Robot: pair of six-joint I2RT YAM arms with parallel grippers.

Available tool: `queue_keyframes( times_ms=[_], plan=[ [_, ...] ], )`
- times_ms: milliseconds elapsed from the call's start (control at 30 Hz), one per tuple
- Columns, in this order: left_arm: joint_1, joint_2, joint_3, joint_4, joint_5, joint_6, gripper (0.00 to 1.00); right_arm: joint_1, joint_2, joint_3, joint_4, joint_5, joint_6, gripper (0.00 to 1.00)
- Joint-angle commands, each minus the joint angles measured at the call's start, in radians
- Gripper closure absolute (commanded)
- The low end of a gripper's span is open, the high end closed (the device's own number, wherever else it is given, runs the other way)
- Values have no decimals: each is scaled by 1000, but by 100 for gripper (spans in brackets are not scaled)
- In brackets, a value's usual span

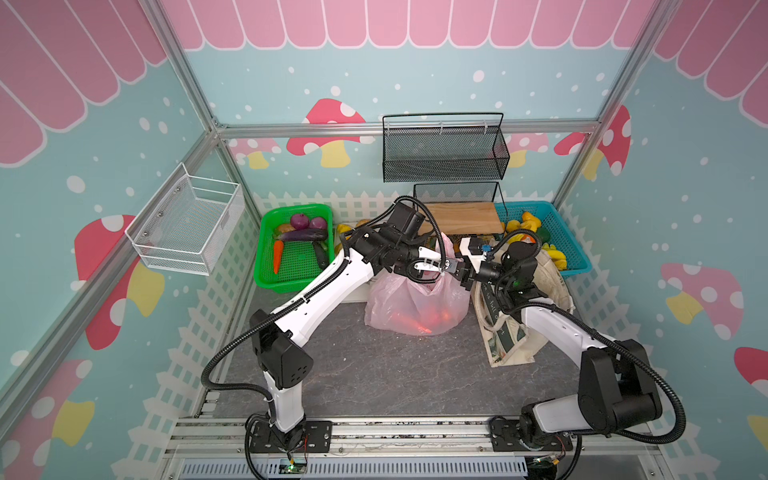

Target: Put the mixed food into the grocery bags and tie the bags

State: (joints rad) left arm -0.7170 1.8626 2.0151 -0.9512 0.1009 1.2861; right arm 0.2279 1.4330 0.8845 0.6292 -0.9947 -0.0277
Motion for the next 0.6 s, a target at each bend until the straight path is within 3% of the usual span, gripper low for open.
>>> queue_keyframes(
  times_ms=[0,267,367,567],
  plan=[
    [-9,-7,28,-19,18,-3,98,-8,-5,8,7,31,-17,97],
    [71,-112,-57,68,274,-278,45,-9,-31,-28,20,39,-10,100],
    [85,-113,-50,92,392,-378,35,-9,-36,-41,40,22,-3,100],
    [104,-33,72,154,624,-598,28,-9,-34,-59,72,-1,9,100]
  ],
)
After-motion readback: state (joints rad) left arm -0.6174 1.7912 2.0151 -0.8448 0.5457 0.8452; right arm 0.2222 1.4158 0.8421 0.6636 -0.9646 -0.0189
